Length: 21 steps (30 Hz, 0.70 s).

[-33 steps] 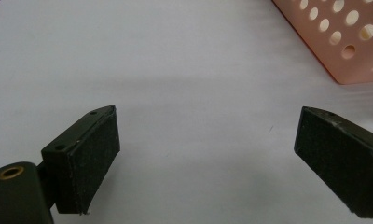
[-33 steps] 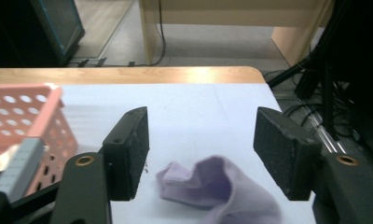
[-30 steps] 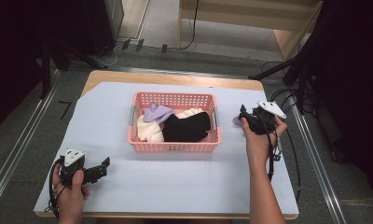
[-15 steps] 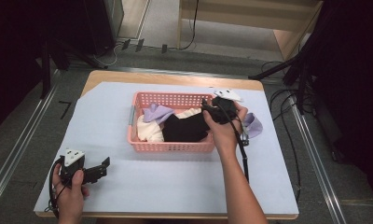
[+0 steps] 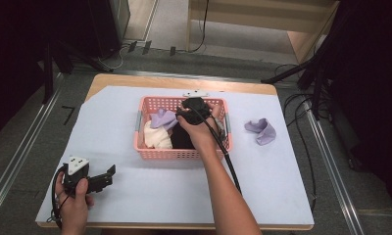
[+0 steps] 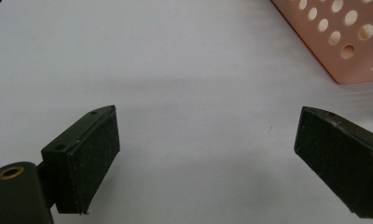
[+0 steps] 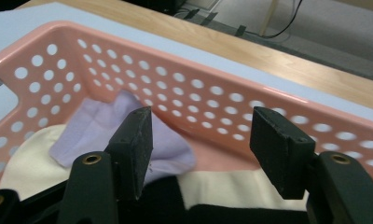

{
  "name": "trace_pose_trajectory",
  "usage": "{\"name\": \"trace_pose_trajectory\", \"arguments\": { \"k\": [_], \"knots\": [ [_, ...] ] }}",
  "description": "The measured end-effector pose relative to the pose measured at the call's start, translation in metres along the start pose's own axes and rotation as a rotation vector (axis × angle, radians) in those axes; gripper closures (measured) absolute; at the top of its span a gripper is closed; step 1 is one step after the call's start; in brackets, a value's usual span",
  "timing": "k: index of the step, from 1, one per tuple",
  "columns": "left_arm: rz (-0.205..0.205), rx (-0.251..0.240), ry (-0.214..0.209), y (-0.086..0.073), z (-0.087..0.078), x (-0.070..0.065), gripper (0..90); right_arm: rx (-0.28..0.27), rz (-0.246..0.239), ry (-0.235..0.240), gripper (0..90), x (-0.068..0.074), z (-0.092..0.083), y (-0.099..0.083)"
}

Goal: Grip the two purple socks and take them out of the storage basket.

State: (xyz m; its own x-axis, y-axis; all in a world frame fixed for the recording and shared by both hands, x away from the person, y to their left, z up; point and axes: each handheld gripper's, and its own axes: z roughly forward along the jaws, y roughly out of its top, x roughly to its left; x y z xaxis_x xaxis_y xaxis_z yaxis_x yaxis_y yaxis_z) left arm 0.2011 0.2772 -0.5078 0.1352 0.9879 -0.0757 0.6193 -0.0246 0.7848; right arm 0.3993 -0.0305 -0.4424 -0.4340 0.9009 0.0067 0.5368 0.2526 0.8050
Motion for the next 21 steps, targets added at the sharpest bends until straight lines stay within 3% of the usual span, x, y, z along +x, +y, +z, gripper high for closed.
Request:
{"name": "trace_pose_trajectory", "arguments": {
  "k": [9,14,19,21],
  "knots": [
    [0.011,0.004,0.006,0.0,0.0,-0.001,7.4,0.108,-0.029,0.057,36.4,0.026,0.032,0.006],
    [0.013,0.005,0.002,0.0,0.0,-0.001,7.4,0.178,-0.038,0.063,33.3,0.036,0.053,0.006],
    [0.014,0.006,0.003,0.0,0.0,0.0,7.4,0.307,-0.07,0.057,30.6,0.042,0.074,0.003],
    [0.012,0.006,0.0,0.0,0.0,-0.001,7.4,0.332,-0.055,0.06,32.3,0.041,0.079,0.0]
  ]
}}
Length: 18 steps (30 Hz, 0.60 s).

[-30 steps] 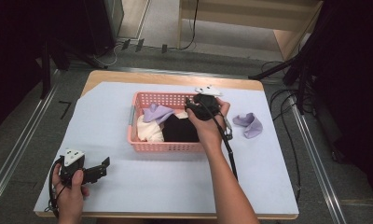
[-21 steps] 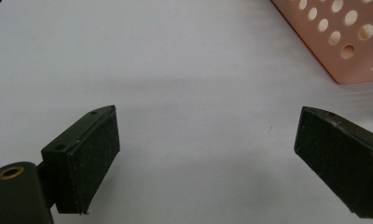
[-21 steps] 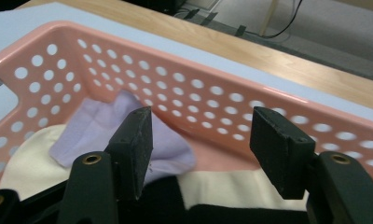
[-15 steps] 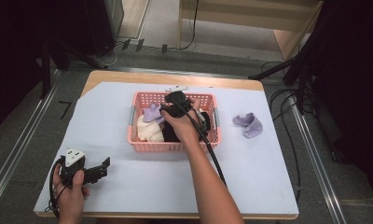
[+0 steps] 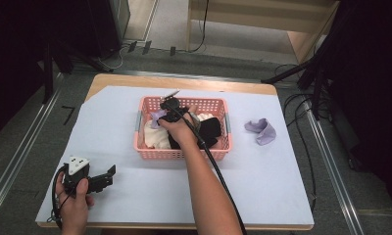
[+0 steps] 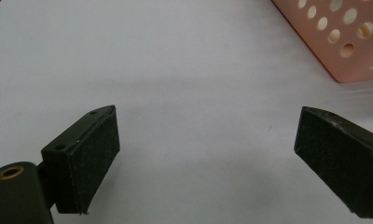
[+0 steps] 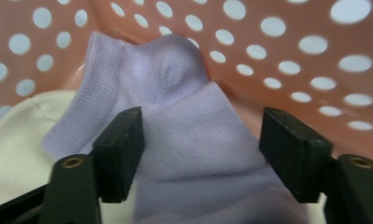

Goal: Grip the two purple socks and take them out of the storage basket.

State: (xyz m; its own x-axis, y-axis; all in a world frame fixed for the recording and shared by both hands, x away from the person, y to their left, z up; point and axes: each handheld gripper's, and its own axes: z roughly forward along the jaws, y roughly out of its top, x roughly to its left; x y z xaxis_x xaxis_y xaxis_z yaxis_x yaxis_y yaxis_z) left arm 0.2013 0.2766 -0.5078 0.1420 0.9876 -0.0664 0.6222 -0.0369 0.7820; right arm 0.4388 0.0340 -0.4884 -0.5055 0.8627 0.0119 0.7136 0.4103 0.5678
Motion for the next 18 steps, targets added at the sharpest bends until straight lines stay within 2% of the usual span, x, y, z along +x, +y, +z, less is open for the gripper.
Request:
{"name": "trace_pose_trajectory", "arguments": {
  "k": [3,5,7,10,18],
  "knots": [
    [0.0,0.0,0.0,0.0,0.0,0.0,7.4,-0.001,0.058,0.091,51.8,-0.005,0.001,-0.002],
    [-0.002,0.0,-0.001,0.0,0.0,0.0,7.4,0.009,0.052,0.117,71.1,-0.005,-0.002,-0.001],
    [0.001,0.001,-0.002,0.0,0.0,0.0,7.4,0.021,0.039,0.128,79.5,-0.005,-0.005,0.0],
    [0.0,0.0,-0.001,0.0,0.0,0.0,7.4,-0.01,0.037,0.111,81.5,-0.006,-0.013,0.001],
    [0.002,0.003,-0.002,0.0,0.0,0.0,7.4,-0.215,0.052,0.086,81.6,-0.011,-0.043,0.003]
  ]
}}
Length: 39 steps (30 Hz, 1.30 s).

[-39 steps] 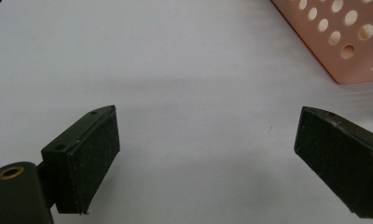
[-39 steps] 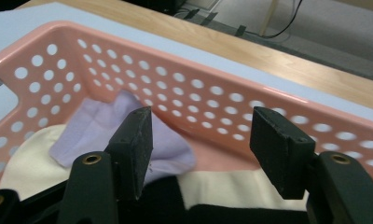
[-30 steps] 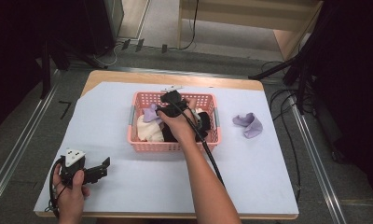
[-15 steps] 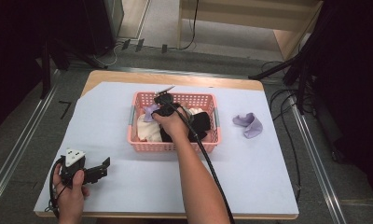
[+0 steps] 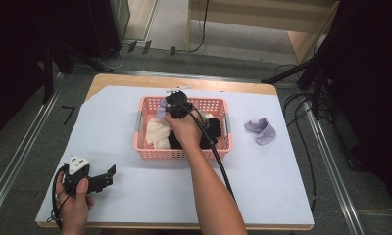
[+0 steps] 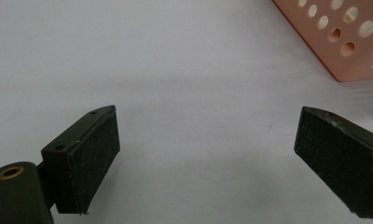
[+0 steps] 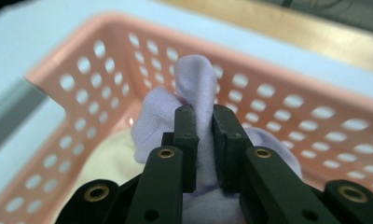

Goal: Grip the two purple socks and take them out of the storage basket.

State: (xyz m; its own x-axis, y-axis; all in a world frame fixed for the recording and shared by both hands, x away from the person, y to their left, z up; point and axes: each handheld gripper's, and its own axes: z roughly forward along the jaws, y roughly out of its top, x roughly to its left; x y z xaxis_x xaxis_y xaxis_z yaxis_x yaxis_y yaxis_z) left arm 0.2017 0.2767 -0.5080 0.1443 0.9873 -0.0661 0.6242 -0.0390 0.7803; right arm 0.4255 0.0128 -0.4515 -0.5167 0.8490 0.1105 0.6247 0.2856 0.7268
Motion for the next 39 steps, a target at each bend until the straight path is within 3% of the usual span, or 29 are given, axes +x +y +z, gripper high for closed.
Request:
{"name": "trace_pose_trajectory", "arguments": {
  "k": [5,12,18,29,39],
  "knots": [
    [-0.003,-0.004,0.002,0.0,0.0,0.0,7.4,-0.105,-0.01,-0.029,82.0,0.0,-0.017,0.004],
    [-0.001,-0.005,0.004,0.0,0.0,-0.001,7.4,-0.196,-0.026,-0.043,82.1,-0.003,-0.038,0.007],
    [0.006,-0.005,0.003,0.0,-0.001,-0.001,7.4,-0.281,-0.032,-0.066,82.2,-0.014,-0.061,0.005],
    [0.005,-0.007,0.007,0.0,-0.001,-0.001,7.4,-0.359,0.04,-0.148,82.6,-0.06,-0.098,-0.01],
    [0.003,-0.007,0.01,0.0,-0.001,-0.001,7.4,-0.377,0.119,-0.237,82.6,-0.113,-0.126,-0.039]
  ]
}}
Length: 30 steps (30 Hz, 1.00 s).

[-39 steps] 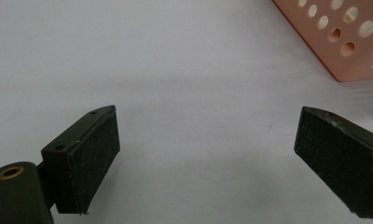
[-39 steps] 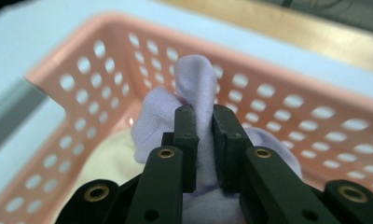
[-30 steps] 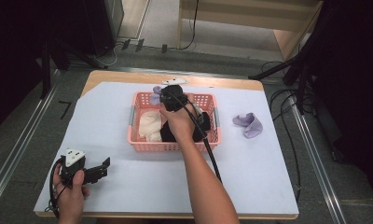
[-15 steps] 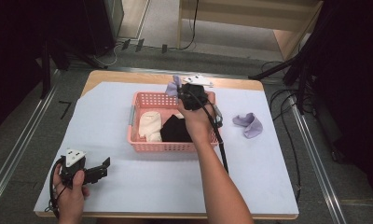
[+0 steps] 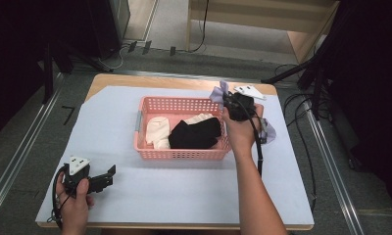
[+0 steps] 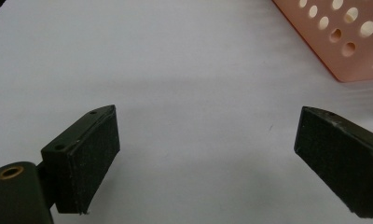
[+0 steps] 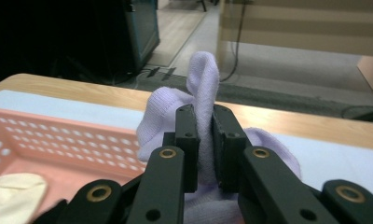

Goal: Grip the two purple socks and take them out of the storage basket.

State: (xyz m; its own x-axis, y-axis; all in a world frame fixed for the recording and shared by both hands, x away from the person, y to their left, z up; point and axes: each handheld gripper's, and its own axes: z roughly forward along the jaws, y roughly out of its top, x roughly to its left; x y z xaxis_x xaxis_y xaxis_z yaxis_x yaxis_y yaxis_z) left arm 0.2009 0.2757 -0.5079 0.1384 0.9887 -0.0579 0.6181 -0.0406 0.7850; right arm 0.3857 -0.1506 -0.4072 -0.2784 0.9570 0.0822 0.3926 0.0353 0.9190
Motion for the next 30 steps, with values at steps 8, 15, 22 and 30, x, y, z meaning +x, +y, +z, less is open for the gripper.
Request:
{"name": "trace_pose_trajectory", "arguments": {
  "k": [8,15,22,30],
  "knots": [
    [0.0,0.002,0.005,0.0,0.0,0.0,7.4,0.023,0.061,-0.074,82.6,-0.046,-0.018,-0.023],
    [-0.001,0.0,0.007,0.0,0.0,0.0,7.4,0.069,0.072,-0.12,82.6,-0.07,-0.028,-0.052],
    [-0.002,0.0,0.006,0.0,0.0,0.0,7.4,0.08,0.108,-0.159,67.5,-0.085,-0.039,-0.072],
    [-0.002,0.0,0.004,0.0,0.0,0.0,7.4,0.088,0.125,-0.132,27.9,-0.089,-0.059,-0.082]
  ]
}}
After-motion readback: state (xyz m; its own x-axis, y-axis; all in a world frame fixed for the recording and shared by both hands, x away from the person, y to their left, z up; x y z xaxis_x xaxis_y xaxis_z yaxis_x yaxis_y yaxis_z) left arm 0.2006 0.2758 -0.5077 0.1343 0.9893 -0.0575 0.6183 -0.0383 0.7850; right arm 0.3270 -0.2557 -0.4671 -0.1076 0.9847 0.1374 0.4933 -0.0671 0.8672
